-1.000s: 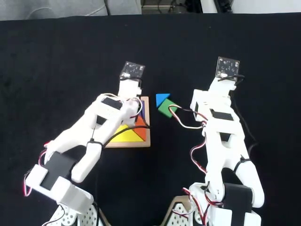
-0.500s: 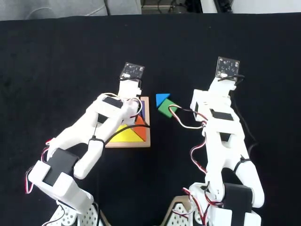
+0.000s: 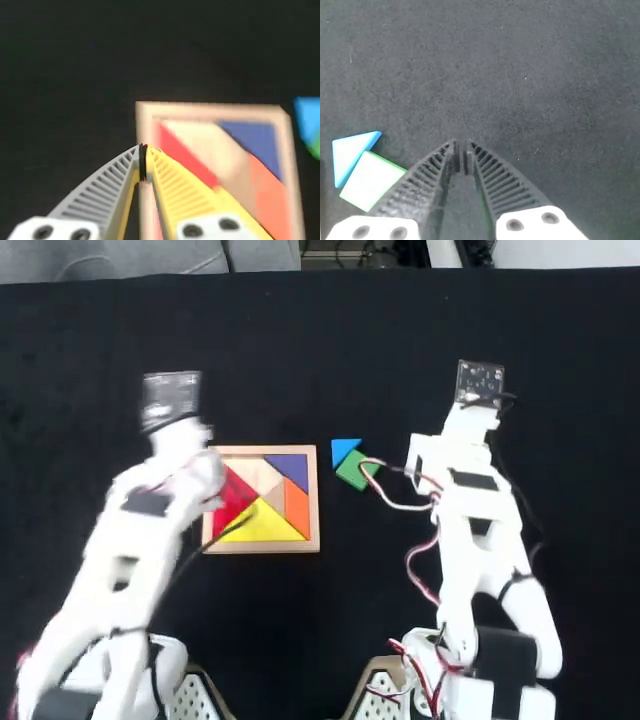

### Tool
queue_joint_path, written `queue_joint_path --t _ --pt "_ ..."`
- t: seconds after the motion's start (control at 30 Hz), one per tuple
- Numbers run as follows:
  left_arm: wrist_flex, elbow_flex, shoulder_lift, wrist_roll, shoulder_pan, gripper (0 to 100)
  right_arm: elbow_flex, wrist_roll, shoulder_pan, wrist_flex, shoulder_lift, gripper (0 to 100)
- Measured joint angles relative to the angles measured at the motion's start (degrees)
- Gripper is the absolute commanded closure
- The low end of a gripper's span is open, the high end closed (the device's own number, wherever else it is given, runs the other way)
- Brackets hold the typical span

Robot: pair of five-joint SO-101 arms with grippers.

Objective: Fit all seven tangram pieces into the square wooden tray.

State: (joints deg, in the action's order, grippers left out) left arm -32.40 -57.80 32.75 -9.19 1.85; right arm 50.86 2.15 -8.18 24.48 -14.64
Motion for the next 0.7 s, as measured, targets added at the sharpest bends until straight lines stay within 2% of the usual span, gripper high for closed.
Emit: queue_joint_path --t 0.13,0.2,0.33,0.5,0.7 --pt "8.4 -11.0 9.7 0.0 -13.3 94 -7.7 -1.7 2.0 6.3 8.0 89.5" --pt "12.9 -15.3 11.3 1.8 -17.1 94 -13.2 -5.2 4.7 12.4 12.7 87.7" --pt "16.0 -18.1 11.3 6.6 -17.6 94 -23.8 -11.1 9.1 24.8 18.5 84.9" --pt "16.5 -18.1 8.4 7.1 -17.6 94 -29.8 -16.4 9.9 28.2 18.8 79.9" --pt "16.5 -17.0 3.4 7.1 -17.6 94 -35.5 -30.9 15.0 37.7 21.2 67.0"
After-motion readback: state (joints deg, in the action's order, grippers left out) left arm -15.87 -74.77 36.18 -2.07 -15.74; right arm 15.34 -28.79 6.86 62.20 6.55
